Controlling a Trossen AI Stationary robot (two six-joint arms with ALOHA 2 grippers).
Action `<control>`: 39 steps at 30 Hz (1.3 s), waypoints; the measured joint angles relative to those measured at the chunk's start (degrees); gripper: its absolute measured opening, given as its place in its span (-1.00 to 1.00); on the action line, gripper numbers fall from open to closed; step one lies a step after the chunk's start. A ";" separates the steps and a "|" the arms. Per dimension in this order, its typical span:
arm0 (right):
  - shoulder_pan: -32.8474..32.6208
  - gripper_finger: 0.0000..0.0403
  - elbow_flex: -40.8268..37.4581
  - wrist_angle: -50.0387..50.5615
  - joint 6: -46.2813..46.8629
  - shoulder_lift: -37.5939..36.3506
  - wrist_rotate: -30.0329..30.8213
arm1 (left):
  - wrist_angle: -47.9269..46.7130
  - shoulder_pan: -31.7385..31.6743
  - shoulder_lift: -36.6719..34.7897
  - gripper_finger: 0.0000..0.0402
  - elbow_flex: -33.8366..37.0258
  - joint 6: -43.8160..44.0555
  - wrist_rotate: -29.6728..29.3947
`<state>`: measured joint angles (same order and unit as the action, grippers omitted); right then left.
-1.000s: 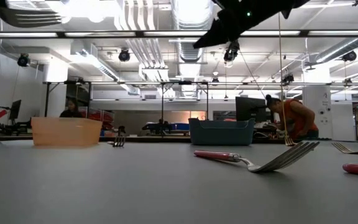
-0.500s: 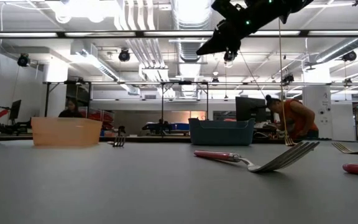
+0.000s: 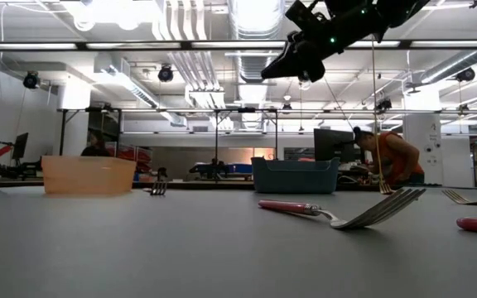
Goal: Sort silverware by color (type)
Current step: Put the pink fork into the yellow bin
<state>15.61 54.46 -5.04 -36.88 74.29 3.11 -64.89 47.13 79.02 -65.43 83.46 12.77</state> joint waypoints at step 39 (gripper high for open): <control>0.84 -0.71 -0.24 0.55 0.94 -0.12 -0.06 | 0.01 0.83 6.10 -0.85 0.00 -6.10 -5.96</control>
<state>16.45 54.22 -4.49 -35.94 74.17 3.05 -64.88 47.96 85.12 -65.43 77.36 6.81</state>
